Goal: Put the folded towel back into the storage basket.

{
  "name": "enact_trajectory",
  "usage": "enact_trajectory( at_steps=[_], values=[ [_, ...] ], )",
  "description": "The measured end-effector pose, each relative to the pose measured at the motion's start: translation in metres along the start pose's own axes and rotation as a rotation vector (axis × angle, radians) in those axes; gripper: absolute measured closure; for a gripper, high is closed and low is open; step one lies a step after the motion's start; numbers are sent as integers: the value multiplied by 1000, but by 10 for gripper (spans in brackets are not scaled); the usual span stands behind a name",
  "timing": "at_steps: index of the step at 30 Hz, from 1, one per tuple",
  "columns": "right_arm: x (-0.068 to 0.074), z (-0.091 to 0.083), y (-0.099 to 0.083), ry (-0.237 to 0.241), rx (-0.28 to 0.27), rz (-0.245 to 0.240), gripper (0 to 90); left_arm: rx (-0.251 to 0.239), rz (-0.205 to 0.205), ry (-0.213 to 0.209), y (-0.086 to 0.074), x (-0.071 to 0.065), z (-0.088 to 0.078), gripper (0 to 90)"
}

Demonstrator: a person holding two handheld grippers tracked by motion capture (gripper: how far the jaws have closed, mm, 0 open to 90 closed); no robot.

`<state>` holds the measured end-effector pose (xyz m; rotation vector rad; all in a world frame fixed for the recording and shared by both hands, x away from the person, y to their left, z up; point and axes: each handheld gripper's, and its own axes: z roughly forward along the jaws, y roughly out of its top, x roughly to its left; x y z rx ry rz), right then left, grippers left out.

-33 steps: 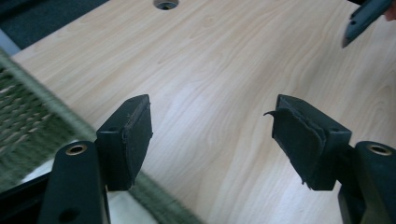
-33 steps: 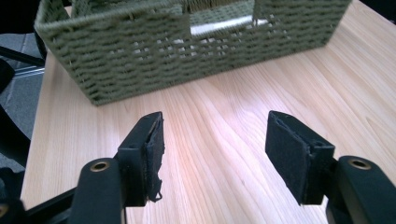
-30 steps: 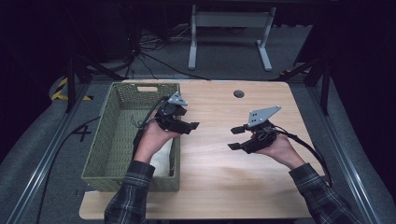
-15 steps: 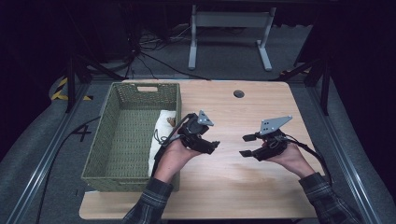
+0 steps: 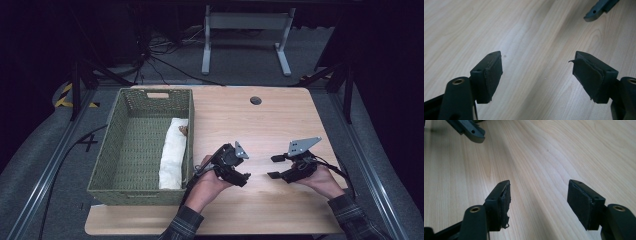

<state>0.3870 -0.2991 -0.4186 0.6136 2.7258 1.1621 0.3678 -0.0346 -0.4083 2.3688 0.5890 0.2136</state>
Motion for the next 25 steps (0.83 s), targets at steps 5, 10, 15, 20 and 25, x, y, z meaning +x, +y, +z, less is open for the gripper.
enact_trajectory(
  at_steps=[5, 10, 15, 20, 25],
  values=[
    [2, -3, -19, -23, 21, 17, 351, 29, 31, -15, -7, -9, 18, 246],
    [5, -5, -34, -43, 57, 19, 334, 31, 39, -14, -14, -16, 29, 242],
    [8, -6, -42, -58, 80, 20, 328, 52, 33, -33, -21, -18, 39, 225],
    [8, -6, -44, -58, 92, 13, 328, 59, 34, -41, -23, -18, 44, 225],
    [7, -8, -45, -63, 92, 11, 324, 60, 34, -52, -22, -17, 44, 225]
  ],
)
